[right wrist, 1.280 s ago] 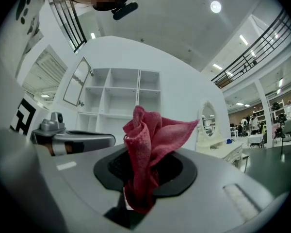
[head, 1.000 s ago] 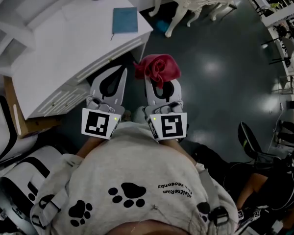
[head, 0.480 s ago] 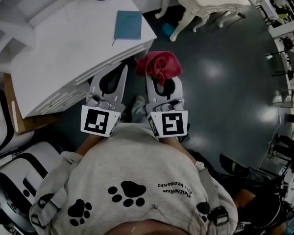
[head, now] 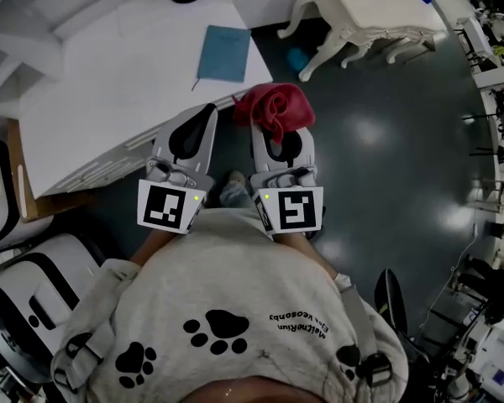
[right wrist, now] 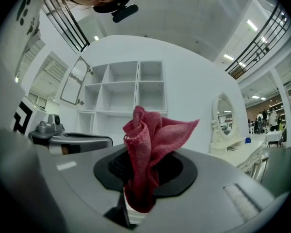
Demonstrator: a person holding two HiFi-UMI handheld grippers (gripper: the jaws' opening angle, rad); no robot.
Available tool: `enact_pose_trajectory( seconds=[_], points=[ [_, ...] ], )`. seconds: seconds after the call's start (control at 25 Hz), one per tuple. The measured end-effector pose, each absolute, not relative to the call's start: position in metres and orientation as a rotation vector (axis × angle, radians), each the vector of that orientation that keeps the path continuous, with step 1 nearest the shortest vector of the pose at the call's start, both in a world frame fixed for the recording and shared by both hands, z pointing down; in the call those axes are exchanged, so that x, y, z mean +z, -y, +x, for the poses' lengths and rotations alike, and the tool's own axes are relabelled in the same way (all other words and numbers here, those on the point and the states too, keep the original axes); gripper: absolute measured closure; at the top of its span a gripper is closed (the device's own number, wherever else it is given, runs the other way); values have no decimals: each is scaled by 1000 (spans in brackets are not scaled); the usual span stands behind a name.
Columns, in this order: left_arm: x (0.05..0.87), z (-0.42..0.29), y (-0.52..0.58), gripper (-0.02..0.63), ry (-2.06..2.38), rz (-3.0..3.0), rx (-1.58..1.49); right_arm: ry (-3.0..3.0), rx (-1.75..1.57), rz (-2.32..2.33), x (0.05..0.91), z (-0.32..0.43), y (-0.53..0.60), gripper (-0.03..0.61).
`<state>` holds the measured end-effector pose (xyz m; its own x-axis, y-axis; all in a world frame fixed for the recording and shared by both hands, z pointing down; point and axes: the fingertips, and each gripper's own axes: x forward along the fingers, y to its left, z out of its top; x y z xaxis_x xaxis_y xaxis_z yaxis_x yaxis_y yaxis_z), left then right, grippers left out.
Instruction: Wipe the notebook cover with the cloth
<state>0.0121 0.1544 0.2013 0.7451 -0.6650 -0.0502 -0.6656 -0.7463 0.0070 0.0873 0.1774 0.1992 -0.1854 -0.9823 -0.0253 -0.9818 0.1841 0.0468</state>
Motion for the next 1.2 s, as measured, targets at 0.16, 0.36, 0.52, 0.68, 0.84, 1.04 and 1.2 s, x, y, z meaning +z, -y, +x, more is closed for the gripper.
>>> enact_pose_trajectory(
  seconds=[0.16, 0.36, 0.52, 0.68, 0.84, 1.04, 1.2],
  points=[
    [199, 21, -141, 614, -1169, -2891, 76, 2446, -91, 1955, 199, 97, -165, 479],
    [195, 33, -135, 614, -1214, -2850, 69, 2492, -94, 1924, 198, 114, -154, 479],
    [193, 32, -136, 614, -1247, -2825, 58, 2516, -83, 1929, 198, 123, -149, 479],
    [200, 22, -136, 614, -1285, -2818, 22, 2526, -59, 1926, 205, 123, -148, 479],
    [205, 16, -129, 614, -1309, -2820, 17, 2533, -49, 1908, 208, 117, -143, 479],
    [207, 12, -105, 614, -1297, -2832, 32, 2516, -67, 1914, 210, 111, -125, 479],
    [211, 15, -75, 615, -1275, -2861, 30, 2480, -59, 1931, 212, 114, -97, 480]
  ],
)
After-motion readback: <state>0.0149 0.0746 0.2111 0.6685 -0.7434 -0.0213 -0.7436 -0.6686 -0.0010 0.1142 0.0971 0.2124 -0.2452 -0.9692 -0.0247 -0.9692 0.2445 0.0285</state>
